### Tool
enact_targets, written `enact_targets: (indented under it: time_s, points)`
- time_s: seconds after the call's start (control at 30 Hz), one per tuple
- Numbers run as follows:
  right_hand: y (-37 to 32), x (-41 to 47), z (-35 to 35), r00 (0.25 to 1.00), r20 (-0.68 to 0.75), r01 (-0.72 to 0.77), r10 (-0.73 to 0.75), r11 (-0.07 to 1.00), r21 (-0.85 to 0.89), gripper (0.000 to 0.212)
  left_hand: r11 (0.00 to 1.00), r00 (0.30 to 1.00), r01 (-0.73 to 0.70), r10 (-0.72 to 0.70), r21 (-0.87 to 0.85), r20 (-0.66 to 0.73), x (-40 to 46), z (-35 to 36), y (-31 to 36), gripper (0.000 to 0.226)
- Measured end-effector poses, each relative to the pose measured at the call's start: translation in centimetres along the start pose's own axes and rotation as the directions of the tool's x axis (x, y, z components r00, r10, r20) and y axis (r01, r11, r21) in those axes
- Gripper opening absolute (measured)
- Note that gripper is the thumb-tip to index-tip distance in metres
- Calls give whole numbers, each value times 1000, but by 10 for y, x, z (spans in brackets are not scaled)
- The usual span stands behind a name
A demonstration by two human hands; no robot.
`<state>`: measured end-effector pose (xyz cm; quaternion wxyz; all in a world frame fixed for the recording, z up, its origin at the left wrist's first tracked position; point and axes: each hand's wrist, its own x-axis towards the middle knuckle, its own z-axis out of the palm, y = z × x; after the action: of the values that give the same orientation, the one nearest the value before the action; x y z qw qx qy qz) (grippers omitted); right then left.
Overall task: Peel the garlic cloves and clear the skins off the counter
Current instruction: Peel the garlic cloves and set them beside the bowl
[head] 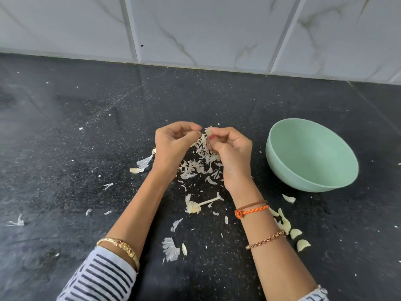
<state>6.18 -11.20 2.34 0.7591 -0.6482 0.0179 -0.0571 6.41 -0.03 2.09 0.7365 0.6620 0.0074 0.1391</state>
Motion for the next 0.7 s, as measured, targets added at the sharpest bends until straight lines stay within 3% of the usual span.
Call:
enact_targets:
  time_s: [0.23, 0.7]
  points:
    - [9, 0, 0, 986, -17, 158, -166, 964, -213, 24, 1000, 996, -31, 31, 5, 89, 0, -3, -6, 19]
    - [4, -3, -2, 997, -42, 60, -67, 987, -148, 18, 1000, 997, 3, -2, -23, 79, -2, -4, -7, 23]
